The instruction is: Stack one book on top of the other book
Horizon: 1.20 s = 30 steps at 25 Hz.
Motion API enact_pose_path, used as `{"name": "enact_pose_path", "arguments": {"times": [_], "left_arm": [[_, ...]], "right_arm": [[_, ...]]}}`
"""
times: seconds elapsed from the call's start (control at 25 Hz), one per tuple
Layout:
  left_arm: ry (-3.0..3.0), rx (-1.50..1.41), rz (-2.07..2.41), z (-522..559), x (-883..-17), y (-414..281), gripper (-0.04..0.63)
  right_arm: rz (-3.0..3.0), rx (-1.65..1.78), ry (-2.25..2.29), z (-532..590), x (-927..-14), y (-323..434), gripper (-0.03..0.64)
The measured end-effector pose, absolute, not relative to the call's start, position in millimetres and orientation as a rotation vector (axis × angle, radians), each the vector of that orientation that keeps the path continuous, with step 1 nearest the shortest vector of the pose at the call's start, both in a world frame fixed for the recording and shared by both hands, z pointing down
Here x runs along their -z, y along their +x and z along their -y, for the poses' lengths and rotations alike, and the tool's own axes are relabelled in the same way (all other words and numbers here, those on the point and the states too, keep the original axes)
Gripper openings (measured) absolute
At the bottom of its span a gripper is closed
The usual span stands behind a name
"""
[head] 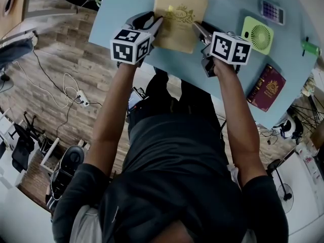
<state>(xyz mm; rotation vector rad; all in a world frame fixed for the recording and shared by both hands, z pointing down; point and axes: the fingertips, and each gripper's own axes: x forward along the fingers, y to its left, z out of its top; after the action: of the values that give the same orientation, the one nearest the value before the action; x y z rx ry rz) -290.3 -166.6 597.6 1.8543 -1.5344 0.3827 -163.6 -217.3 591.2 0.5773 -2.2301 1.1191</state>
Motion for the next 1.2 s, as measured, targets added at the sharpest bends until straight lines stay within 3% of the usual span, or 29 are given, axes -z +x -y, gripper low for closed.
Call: {"name": "enact_pose_path", "arguments": {"times": [0.68, 1.2], "left_arm": [[2.056, -0.376, 1.512, 167, -527, -282, 0.190], [2.259, -0.389, 1.375, 168, -484, -230, 0.190]], "right_arm": [[2.351, -1.033, 0.767, 205, -516, -148, 0.091], [2.403, -0.957, 0.988, 190, -465, -94, 0.089]]}}
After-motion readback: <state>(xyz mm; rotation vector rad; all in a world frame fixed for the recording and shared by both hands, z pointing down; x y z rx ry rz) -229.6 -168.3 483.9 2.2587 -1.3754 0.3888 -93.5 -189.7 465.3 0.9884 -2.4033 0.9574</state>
